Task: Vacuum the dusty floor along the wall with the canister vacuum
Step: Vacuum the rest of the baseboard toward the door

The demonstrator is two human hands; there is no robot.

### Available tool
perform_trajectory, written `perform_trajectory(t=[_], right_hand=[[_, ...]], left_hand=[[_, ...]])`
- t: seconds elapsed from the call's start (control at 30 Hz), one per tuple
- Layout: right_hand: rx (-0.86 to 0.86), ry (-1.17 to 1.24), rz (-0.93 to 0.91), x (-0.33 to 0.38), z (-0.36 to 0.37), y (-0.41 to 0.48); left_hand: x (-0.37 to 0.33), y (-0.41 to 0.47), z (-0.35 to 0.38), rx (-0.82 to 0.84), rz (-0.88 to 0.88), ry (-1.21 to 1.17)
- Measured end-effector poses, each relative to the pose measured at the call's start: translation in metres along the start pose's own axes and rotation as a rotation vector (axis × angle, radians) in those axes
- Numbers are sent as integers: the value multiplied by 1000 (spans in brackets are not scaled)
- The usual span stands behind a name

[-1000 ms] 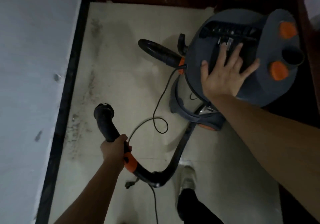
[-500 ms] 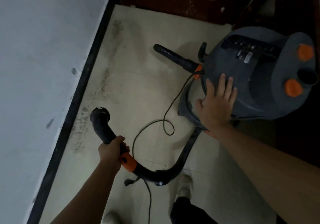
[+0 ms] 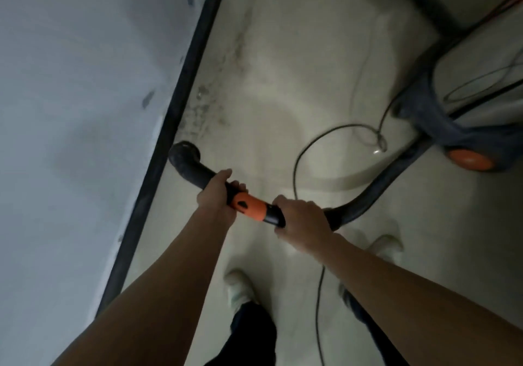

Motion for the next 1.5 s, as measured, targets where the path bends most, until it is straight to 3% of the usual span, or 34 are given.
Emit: perform_trajectory(t=[0.1, 0.2, 0.33, 0.47, 0.53, 0.7, 0.83, 0.93, 1.07, 1.23, 1.4, 1.5], right_hand=[[-80, -60, 21, 9, 51, 25], [-135, -58, 76, -8, 88, 46], [-153, -76, 110, -53, 121, 67], [-289, -135, 82, -92, 145, 80], [-274, -190, 37, -101, 169, 88], [-263, -275, -72, -112, 203, 116], [-629, -305, -73, -111, 149, 146], [-592, -348, -63, -100, 150, 156], [-384, -348, -143, -74, 197, 139], [-555, -272, 46, -75, 150, 168], [-454, -343, -95, -43, 189, 181], [-513, -307, -57, -42, 171, 191]], left_hand=[[13, 38, -44, 29, -1, 13], [20, 79, -87, 35, 64, 194], [21, 134, -147, -128, 216, 428], [22, 190, -182, -326, 439, 992], [22, 218, -191, -377, 521, 1196], [-7, 263, -197, -587, 795, 1477], [-20, 283, -189, -651, 1106, 1431], [-18, 291, -192, -618, 1142, 1358], [-16, 291, -206, -508, 1095, 1512], [-15, 295, -225, -542, 1137, 1486], [-6, 297, -229, -533, 1123, 1449], [-6, 295, -228, -553, 1149, 1461]])
Point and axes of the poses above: each hand's wrist, its own y-axis towards the middle knuckle, its own z-axis out of the palm, x = y × z, the point moved 9 cm from there along y, towards the middle knuckle, and after that the axes turned 3 degrees about x, right-handed, at the moved point
